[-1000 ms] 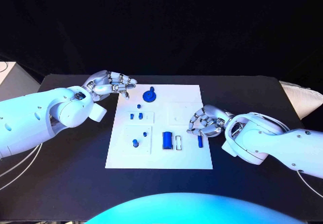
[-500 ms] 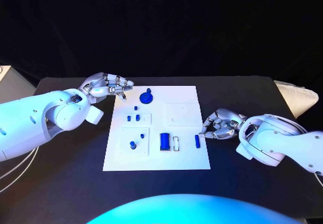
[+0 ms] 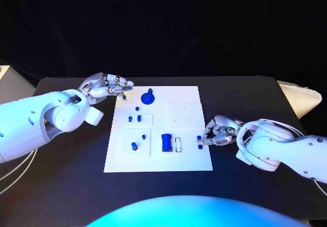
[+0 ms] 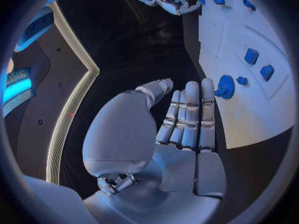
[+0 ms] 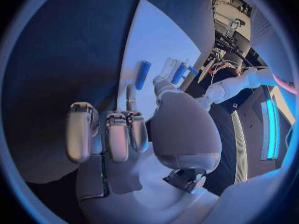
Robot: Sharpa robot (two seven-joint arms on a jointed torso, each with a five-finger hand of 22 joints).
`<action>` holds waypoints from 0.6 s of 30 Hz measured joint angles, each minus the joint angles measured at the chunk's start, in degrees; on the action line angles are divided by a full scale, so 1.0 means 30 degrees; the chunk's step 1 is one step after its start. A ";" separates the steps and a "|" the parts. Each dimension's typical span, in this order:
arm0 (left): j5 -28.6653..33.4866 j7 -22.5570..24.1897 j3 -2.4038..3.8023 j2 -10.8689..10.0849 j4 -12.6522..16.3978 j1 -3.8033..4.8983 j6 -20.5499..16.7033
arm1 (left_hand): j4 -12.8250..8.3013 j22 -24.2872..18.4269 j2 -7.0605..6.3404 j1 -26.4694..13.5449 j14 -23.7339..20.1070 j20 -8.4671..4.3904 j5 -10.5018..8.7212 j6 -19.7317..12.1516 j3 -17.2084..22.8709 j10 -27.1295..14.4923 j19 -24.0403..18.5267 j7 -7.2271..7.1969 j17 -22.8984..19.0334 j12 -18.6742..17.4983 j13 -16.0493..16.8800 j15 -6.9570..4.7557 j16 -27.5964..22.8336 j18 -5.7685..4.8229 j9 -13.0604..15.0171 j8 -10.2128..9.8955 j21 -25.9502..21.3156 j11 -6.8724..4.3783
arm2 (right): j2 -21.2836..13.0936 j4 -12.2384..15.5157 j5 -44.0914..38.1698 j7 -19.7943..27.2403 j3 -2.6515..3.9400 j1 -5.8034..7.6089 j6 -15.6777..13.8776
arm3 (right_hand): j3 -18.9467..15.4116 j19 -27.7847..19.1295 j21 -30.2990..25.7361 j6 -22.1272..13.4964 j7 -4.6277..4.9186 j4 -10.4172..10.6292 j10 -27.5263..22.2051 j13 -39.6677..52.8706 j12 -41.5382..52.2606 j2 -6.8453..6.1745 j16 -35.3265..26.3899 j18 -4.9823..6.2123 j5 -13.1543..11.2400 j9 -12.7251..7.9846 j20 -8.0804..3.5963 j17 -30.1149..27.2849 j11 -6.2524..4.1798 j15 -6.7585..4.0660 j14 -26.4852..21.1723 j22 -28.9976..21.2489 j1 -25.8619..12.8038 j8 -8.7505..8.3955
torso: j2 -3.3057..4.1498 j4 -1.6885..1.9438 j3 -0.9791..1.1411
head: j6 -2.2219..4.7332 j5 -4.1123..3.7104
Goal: Assemble the parts on the task board
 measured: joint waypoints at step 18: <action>-0.0002 0.0001 -0.0001 -0.0107 0.0059 -0.0001 0.0005 | -0.0001 0.0002 0.0000 0.0000 0.0000 -0.0001 0.0000 0.0000 0.0001 0.0000 -0.0001 0.0000 -0.0001 0.0000 -0.0015 0.0000 0.0000 0.0000 -0.0002 -0.0001 0.0000 0.0000 | 0.0861 -0.0266 -0.2162 -0.0803 0.0086 -0.0295 0.0381 | -0.1038 -0.0001 0.0064 0.0449 -0.0103 -0.0156 0.0000 0.0006 0.0000 0.0555 0.0000 0.0007 -0.0409 0.0012 -0.0001 -0.0003 -0.0001 -0.0002 0.0001 -0.0004 0.1783 0.0184 | -0.0011 -0.0004 -0.0011 | -0.0093 0.0086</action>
